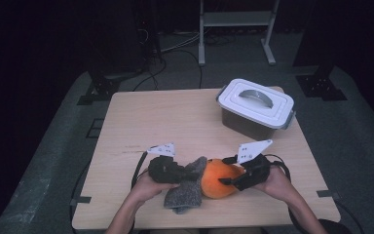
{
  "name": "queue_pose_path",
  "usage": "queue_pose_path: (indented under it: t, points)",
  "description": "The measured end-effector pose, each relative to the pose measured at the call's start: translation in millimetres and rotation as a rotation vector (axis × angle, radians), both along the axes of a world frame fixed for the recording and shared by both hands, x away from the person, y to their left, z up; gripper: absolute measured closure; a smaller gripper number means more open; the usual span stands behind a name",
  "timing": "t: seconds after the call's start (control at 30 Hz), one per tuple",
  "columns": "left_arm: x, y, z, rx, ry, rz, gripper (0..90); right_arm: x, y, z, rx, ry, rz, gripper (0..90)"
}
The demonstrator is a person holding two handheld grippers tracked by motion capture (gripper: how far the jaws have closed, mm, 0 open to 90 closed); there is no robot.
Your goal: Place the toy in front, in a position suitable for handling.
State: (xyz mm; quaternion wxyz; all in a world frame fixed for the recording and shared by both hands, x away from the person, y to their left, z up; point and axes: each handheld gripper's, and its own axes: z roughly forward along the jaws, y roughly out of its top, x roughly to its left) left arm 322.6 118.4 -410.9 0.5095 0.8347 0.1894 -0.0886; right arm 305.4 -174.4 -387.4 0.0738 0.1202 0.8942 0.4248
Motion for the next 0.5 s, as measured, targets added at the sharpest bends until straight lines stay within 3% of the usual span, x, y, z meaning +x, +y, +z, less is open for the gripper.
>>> queue_pose_path:
  t: [0.07, 0.13, 0.3, 0.37, 0.5]
  points:
    - [0.0, -0.6, -1.2, 0.007, 0.001, 0.0, 78.8, -2.6, 8.3, -2.4, -0.04, -0.021, 0.0, 30.8]
    - [0.7, -0.2, -4.1, 0.008, 0.009, 0.008, 78.8, -1.7, 13.0, -6.8, -0.047, -0.018, -0.019, 33.6]
    - [1.5, 1.5, -4.5, 0.002, 0.019, 0.008, 78.9, -5.4, 18.0, -9.3, -0.074, -0.07, -0.008, 54.7]
    - [1.2, 2.7, -0.7, -0.002, 0.011, 0.006, 78.8, -5.8, 16.9, -8.3, -0.052, -0.074, 0.001, 59.0]
    - [-1.0, 6.7, 12.8, -0.021, -0.024, 0.008, 78.8, -4.1, 17.7, -8.0, 0.04, -0.049, 0.023, 62.2]
